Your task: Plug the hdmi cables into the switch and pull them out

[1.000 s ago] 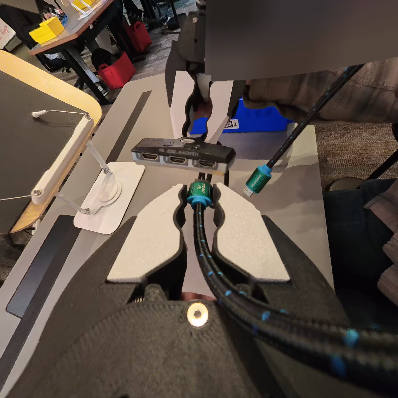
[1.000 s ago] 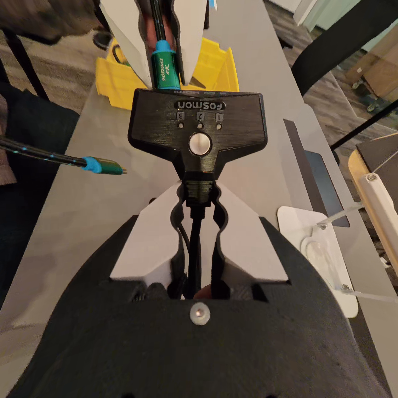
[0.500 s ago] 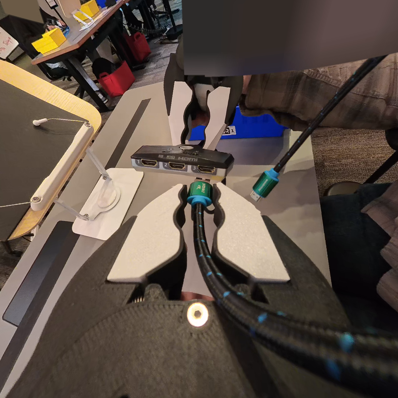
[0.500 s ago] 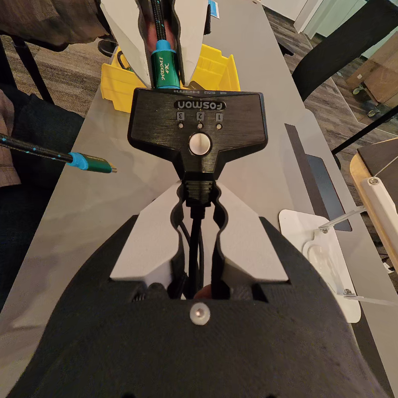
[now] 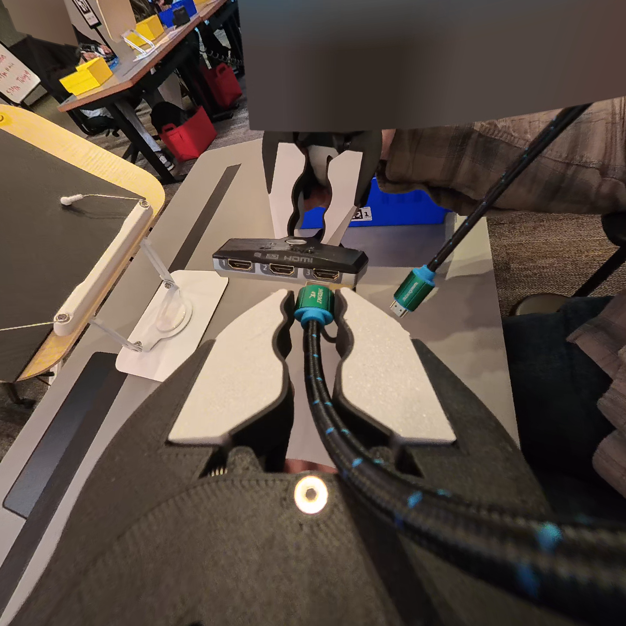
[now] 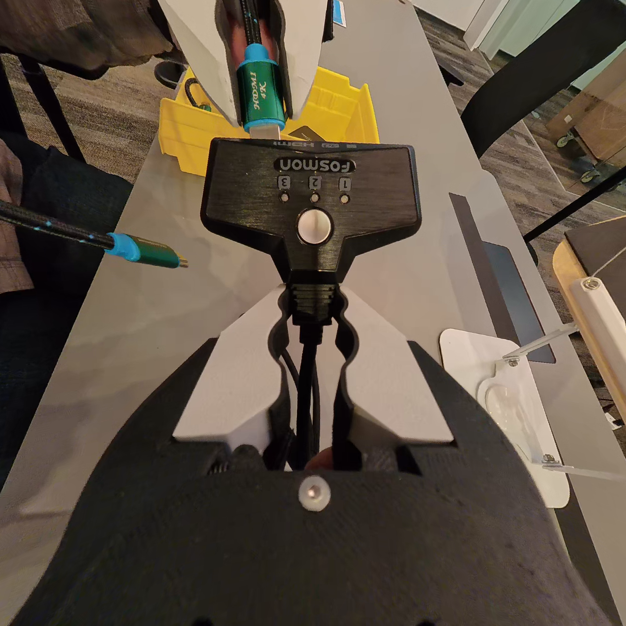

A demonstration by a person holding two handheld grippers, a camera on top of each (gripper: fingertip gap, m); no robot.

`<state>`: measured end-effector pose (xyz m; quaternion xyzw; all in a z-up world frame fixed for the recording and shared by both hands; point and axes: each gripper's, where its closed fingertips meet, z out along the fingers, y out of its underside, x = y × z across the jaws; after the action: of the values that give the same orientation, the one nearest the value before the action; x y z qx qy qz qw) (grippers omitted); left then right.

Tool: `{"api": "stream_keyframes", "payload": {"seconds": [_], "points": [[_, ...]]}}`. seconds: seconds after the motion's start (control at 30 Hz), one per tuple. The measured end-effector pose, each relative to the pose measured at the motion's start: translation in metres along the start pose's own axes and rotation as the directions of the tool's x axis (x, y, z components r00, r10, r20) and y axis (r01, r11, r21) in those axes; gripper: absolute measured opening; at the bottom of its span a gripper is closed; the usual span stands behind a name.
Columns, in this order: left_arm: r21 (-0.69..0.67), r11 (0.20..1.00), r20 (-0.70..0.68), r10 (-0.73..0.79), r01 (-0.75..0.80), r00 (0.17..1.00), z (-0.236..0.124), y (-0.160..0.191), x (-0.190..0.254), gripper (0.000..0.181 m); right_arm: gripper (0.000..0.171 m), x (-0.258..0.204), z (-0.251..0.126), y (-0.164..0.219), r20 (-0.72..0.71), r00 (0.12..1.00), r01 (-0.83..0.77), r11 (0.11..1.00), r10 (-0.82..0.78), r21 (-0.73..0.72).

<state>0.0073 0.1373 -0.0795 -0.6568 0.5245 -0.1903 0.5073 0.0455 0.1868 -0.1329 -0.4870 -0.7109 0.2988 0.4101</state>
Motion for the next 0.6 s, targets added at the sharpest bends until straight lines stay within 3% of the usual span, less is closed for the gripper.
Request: {"api": "stream_keyframes", "payload": {"seconds": [0.6], "points": [[0.008, 1.0, -0.011, -0.009, 0.009, 1.0, 0.0054, -0.0001, 0.0031, 0.021, 0.02, 0.0022, 0.0017, 0.008, -0.015, 1.0, 0.006, 0.999, -0.006, -0.053]]}}
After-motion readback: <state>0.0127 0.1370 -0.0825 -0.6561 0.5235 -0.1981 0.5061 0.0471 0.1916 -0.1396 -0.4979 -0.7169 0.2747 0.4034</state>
